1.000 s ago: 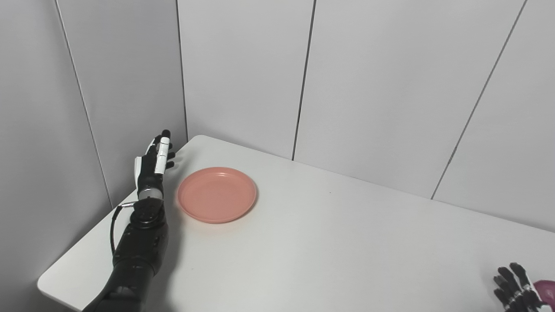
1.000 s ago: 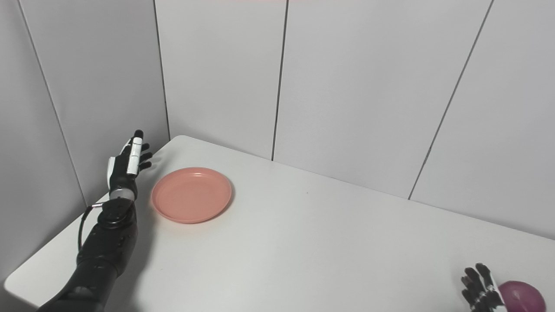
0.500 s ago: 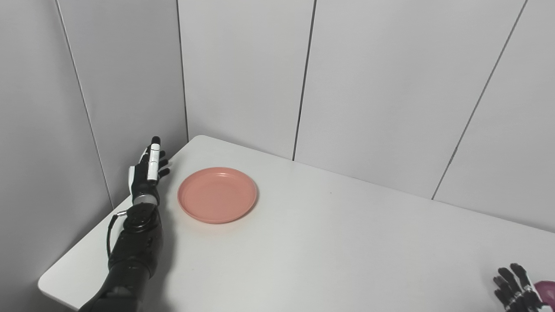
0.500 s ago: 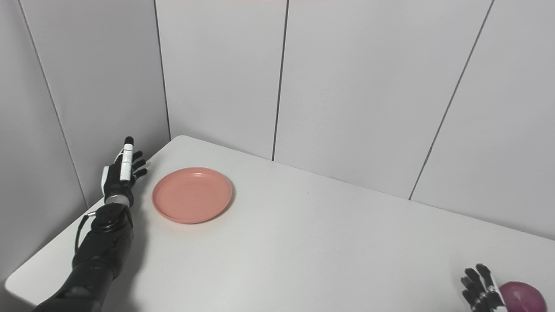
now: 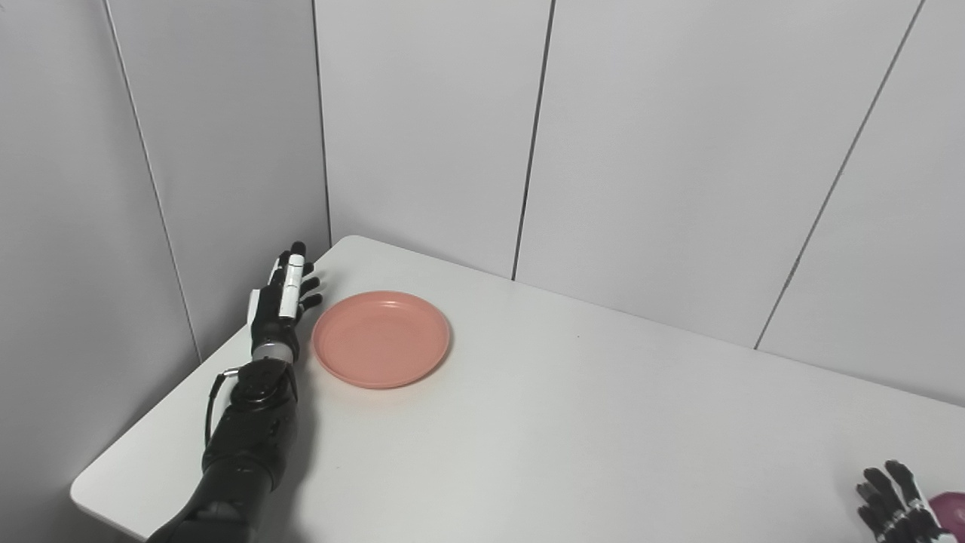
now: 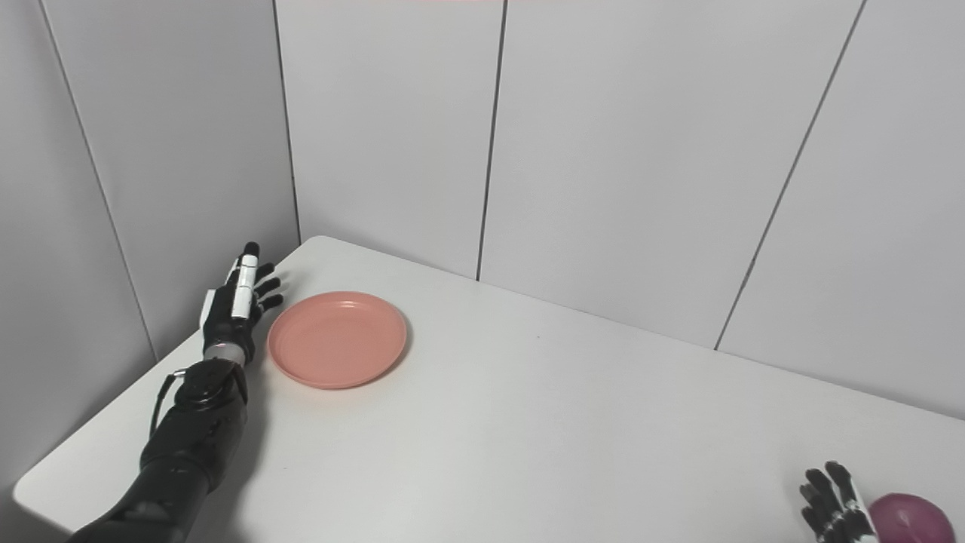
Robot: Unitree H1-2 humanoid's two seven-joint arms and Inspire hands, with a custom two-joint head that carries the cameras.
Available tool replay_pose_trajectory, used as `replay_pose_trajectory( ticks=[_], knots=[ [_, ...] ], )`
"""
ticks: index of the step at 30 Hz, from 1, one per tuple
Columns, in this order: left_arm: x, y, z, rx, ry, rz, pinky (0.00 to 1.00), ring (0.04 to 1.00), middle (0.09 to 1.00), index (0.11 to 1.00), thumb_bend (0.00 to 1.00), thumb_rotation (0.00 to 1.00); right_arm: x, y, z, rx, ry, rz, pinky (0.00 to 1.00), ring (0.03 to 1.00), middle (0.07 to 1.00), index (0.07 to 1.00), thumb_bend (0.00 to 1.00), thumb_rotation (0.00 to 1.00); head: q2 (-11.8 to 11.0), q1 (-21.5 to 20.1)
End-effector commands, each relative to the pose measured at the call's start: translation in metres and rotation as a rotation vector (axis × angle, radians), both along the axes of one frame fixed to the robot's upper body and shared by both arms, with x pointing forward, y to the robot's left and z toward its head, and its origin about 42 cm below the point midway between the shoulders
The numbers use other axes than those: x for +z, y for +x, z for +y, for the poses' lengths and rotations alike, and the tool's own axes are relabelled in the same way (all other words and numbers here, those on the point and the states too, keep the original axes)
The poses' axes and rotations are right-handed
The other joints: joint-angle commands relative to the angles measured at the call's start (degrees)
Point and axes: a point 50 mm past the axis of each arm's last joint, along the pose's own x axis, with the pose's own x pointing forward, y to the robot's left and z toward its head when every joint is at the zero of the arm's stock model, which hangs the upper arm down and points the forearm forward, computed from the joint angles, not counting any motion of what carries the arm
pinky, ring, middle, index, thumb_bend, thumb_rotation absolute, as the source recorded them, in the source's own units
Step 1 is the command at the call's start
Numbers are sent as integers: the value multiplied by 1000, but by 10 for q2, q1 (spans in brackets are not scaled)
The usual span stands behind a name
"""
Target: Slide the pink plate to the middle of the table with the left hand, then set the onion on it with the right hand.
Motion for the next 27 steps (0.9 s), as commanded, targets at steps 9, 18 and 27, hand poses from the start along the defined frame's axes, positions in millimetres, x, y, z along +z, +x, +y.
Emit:
replay_pose_trajectory(
  ticks=[9, 18, 27],
  knots=[
    [13, 23, -44, -95, -52, -28, 715, 777, 827, 902, 801, 871, -22, -19, 16, -2, 43, 79, 1000, 969, 955, 985, 920, 1000, 5, -4],
    [10, 17, -75, -166, -31, 2, 754, 792, 838, 899, 773, 899, -18, -21, 17, 4, 53, 72, 1000, 980, 968, 998, 871, 1000, 12, -4],
    [-2, 14, -111, -255, -8, 51, 747, 808, 850, 888, 751, 903, -15, -22, 21, 4, 40, 69, 1000, 983, 975, 1000, 841, 1000, 18, -8]
  ],
)
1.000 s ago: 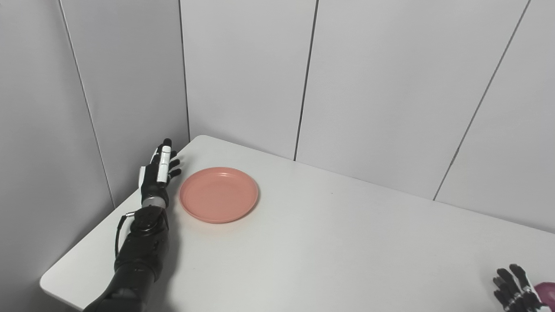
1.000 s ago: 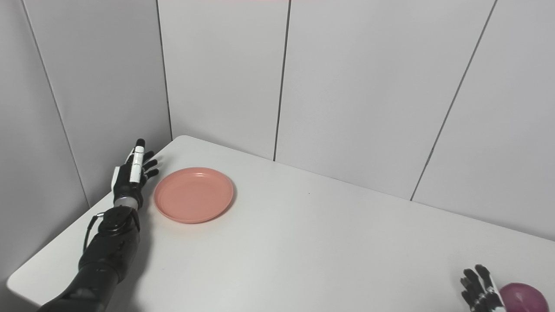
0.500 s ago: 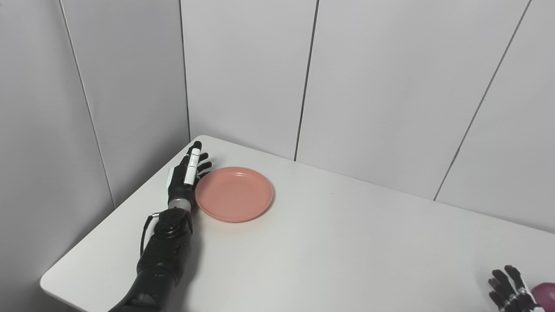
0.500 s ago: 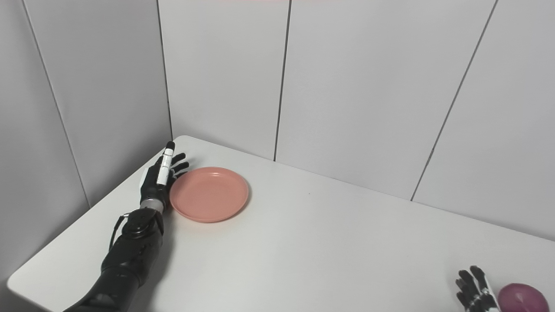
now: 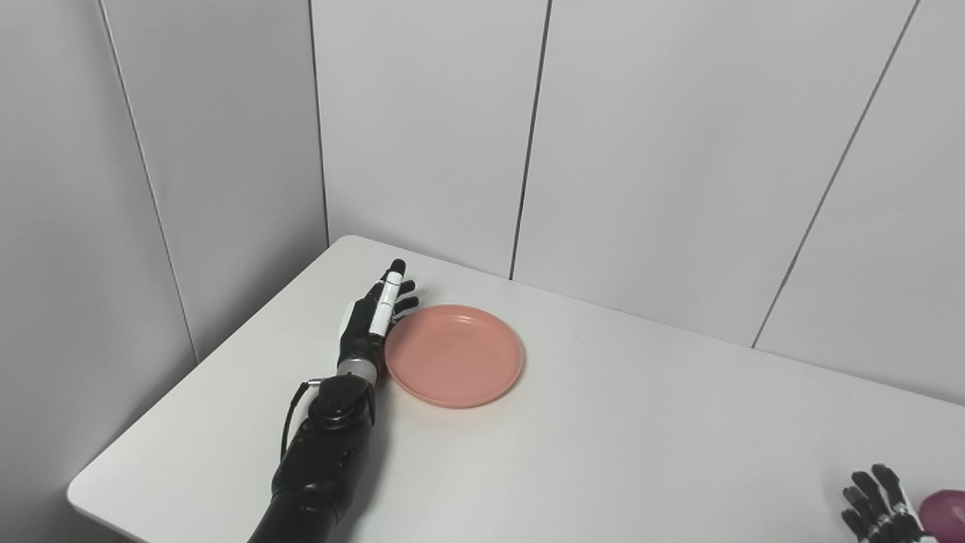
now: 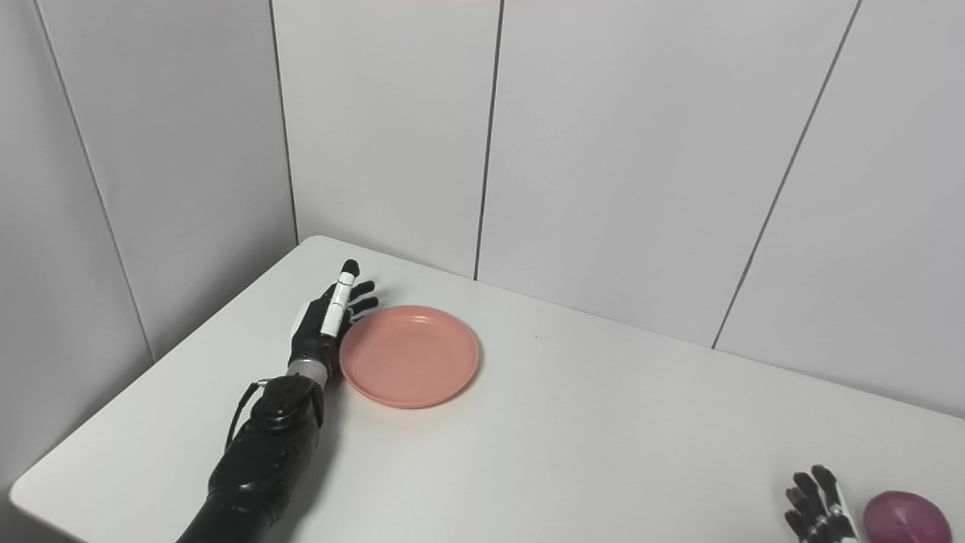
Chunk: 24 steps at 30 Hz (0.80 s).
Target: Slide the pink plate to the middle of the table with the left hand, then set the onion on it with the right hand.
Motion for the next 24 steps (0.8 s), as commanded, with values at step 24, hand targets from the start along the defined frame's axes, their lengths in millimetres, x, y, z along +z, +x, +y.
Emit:
replay_pose_trajectory(
  ticks=[24],
  knots=[
    [-31, -8, -84, -234, -82, 74, 746, 795, 838, 900, 756, 914, -12, -10, 25, -5, 36, 40, 1000, 941, 938, 973, 856, 1000, 44, -81]
  ],
)
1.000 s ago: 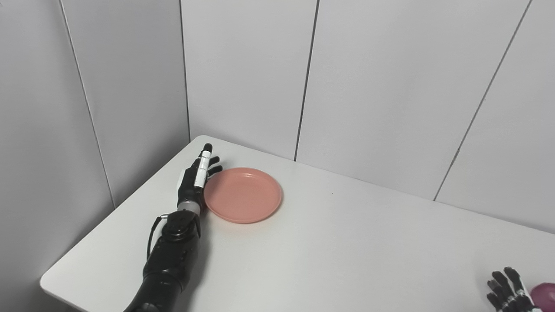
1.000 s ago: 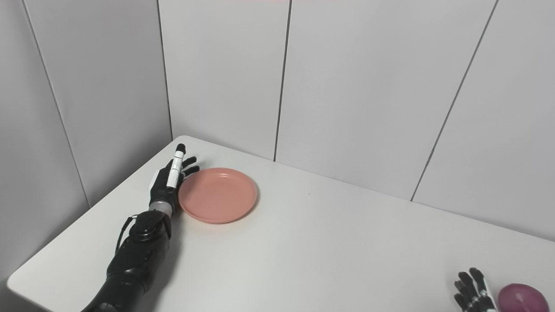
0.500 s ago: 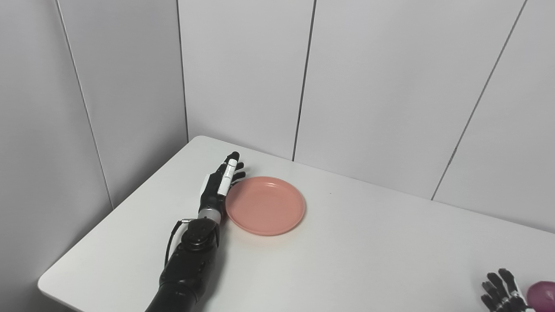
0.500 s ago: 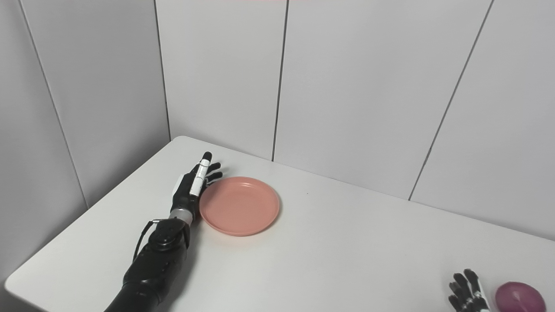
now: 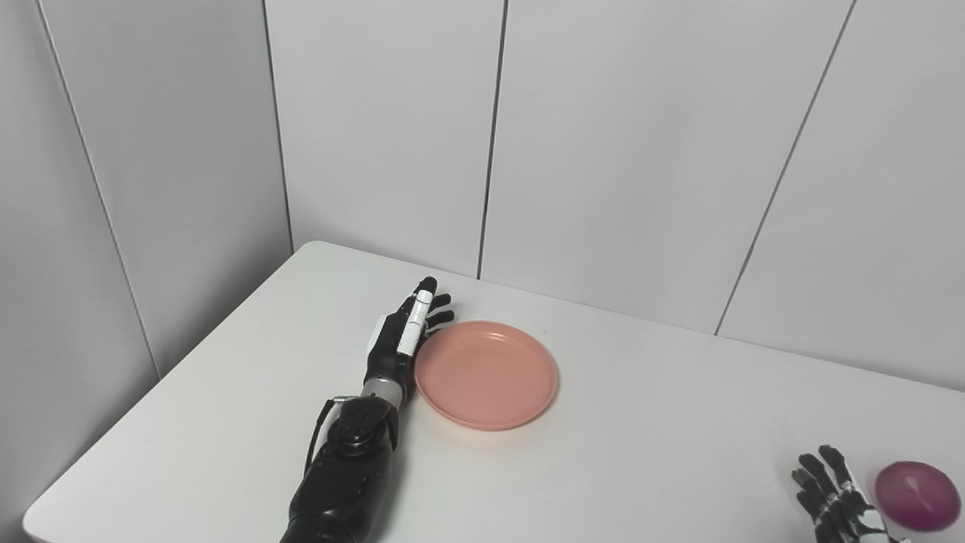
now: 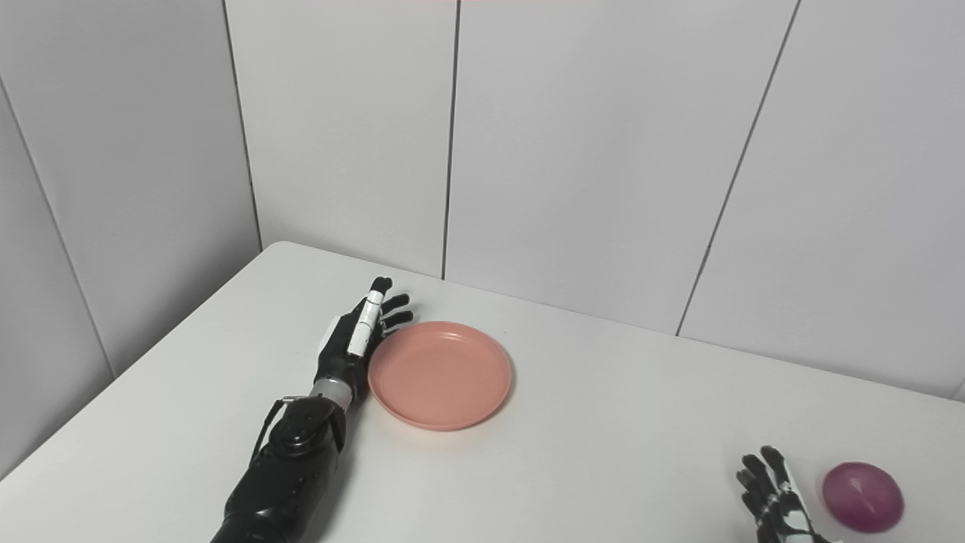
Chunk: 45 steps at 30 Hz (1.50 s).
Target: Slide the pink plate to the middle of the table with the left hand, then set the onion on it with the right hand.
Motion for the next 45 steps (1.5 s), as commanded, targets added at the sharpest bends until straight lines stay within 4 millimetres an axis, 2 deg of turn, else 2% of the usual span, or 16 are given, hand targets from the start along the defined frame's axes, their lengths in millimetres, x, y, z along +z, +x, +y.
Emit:
replay_pose_trajectory(
  ticks=[1, 10, 23, 26, 32, 45],
  knots=[
    [-22, -13, -15, -53, -27, 118, 743, 792, 837, 899, 756, 917, -13, -7, 15, -6, 37, 32, 996, 937, 934, 969, 863, 1000, 3, -5],
    [-17, -34, -53, -187, -49, 146, 725, 764, 824, 887, 747, 915, -12, -5, 29, -7, 27, 18, 955, 905, 913, 942, 901, 1000, 17, -47],
    [-11, -66, -92, -316, -72, 177, 711, 776, 837, 884, 754, 928, -6, -3, 52, -15, 2, 16, 932, 884, 894, 920, 934, 1000, 31, -104],
    [-11, -72, -96, -334, -83, 184, 721, 786, 848, 887, 751, 925, -4, -2, 58, -14, -1, 15, 926, 880, 893, 919, 936, 1000, 37, -125],
    [-13, -79, -100, -358, -97, 199, 725, 789, 845, 890, 748, 915, -1, -1, 69, -13, -1, 13, 919, 876, 894, 919, 937, 1000, 41, -137],
    [-12, -77, -100, -372, -79, 203, 707, 767, 841, 886, 742, 912, 3, 0, 78, -10, -2, 16, 933, 879, 896, 918, 951, 1000, 55, -166]
  ],
)
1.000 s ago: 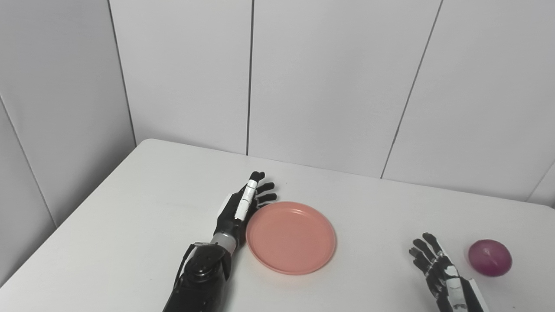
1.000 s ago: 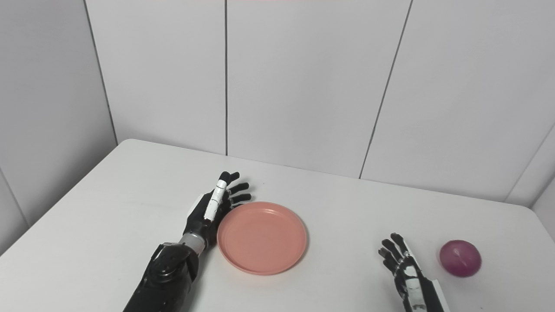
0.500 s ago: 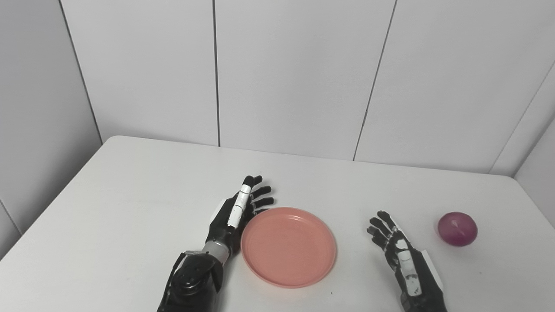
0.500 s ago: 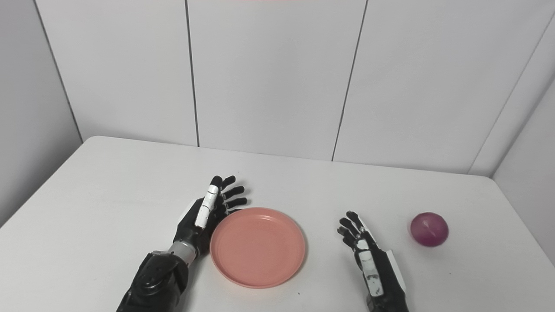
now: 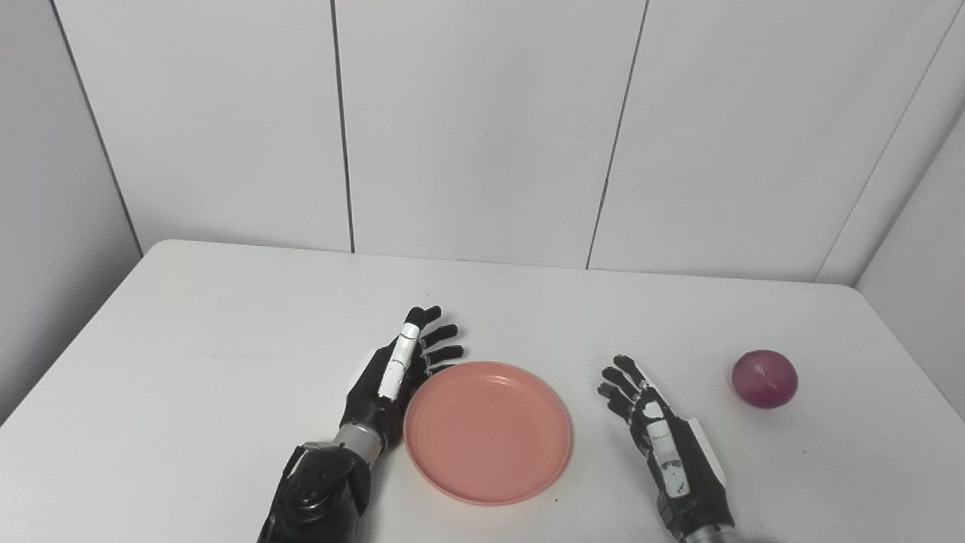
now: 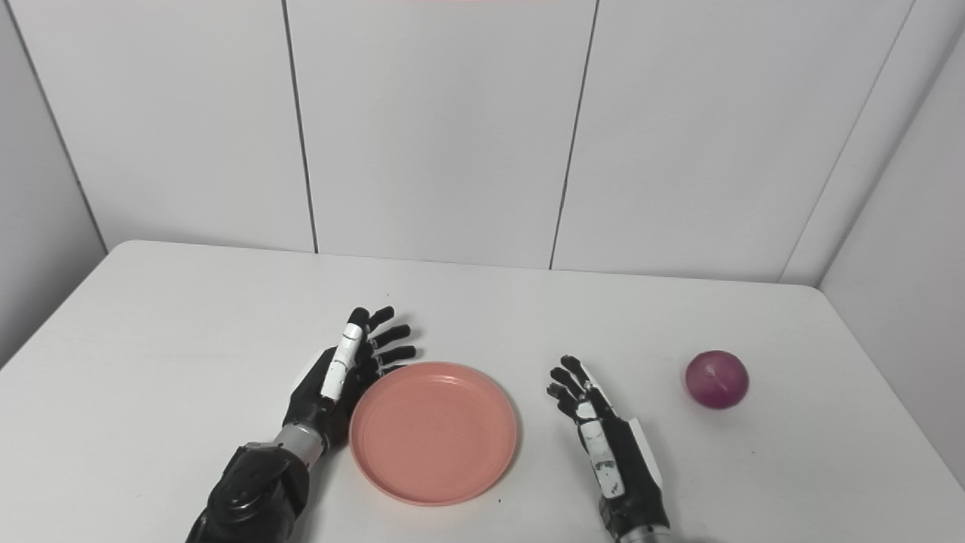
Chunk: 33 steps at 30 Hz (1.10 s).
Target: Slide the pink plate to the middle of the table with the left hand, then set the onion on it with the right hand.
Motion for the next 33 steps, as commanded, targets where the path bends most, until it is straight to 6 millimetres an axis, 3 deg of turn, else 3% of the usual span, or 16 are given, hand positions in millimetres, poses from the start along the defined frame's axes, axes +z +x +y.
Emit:
replay_pose_trajectory(
  ticks=[1, 24, 33],
  knots=[
    [-20, -8, -1, -24, 25, 121, 709, 769, 841, 887, 743, 911, 2, -1, 7, 2, 21, 12, 933, 879, 897, 919, 950, 1000, 3, -3],
    [-24, -8, 8, -4, 37, 124, 730, 790, 845, 916, 744, 925, 5, -6, 3, 2, 2, 15, 926, 874, 891, 924, 955, 1000, 5, 12],
    [-34, -9, 20, 10, 49, 135, 785, 821, 865, 915, 728, 933, 12, -6, 8, -11, -82, -59, 919, 881, 895, 926, 933, 987, -11, -58]
  ],
)
